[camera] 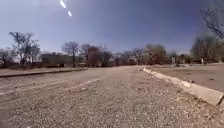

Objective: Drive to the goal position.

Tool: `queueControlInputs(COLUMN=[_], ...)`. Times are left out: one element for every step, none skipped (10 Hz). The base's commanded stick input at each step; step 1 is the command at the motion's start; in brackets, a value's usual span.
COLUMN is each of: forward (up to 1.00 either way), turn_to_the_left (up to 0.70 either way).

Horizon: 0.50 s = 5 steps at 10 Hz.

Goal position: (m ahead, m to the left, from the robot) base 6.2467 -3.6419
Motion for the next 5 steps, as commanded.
queueControlInputs(forward=[0.70, 0.70, 0.70, 0.70, 0.70], turn_to_the_left=[0.00, 0.00, 0.00, 0.00, 0.00])
